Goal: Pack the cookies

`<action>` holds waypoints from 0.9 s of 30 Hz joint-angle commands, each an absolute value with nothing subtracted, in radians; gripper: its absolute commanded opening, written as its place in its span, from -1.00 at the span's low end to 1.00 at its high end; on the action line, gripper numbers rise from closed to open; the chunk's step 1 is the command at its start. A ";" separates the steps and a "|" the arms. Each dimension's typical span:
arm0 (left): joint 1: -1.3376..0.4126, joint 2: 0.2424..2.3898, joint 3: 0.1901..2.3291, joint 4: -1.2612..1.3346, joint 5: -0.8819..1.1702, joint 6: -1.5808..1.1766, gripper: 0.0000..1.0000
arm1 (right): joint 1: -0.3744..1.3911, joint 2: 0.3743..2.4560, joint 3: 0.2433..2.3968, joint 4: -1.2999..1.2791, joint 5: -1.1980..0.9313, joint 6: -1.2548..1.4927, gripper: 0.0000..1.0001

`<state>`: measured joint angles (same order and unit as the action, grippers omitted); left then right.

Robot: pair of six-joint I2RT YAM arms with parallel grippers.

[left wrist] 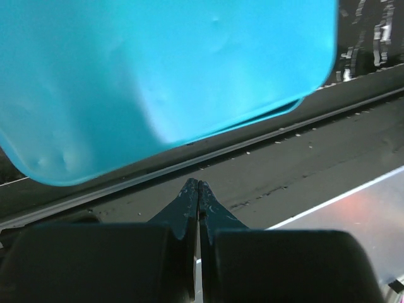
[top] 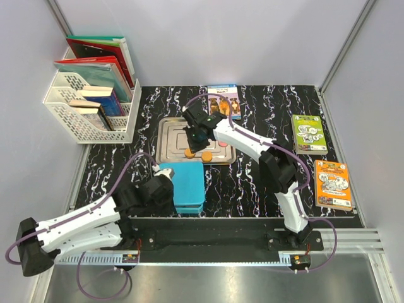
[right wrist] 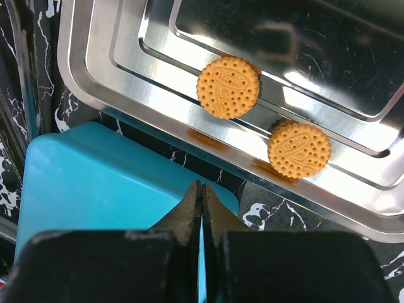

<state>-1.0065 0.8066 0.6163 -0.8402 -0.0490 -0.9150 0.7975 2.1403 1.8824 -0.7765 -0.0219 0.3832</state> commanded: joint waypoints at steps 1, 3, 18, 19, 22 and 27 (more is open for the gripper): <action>-1.011 0.837 0.585 -0.764 -0.019 -0.925 -1.00 | 0.795 2.155 1.942 -0.775 -0.054 0.367 -1.00; -1.011 0.848 0.566 -0.752 -0.009 -0.922 -1.00 | 0.795 2.166 1.951 -0.779 -0.057 0.364 -1.00; -1.009 0.899 0.517 -0.670 -0.040 -0.927 -1.00 | 0.883 2.184 1.928 -0.801 -0.068 0.359 -1.00; -1.008 0.903 0.517 -0.666 -0.046 -0.927 -1.00 | 0.888 2.181 1.925 -0.799 -0.064 0.357 -1.00; -1.005 0.910 0.517 -0.658 -0.054 -0.925 -1.00 | 0.908 2.174 1.905 -0.801 -0.055 0.359 -1.00; -0.997 0.919 0.514 -0.647 -0.051 -0.923 -1.00 | 0.919 2.155 1.852 -0.788 -0.049 0.367 -1.00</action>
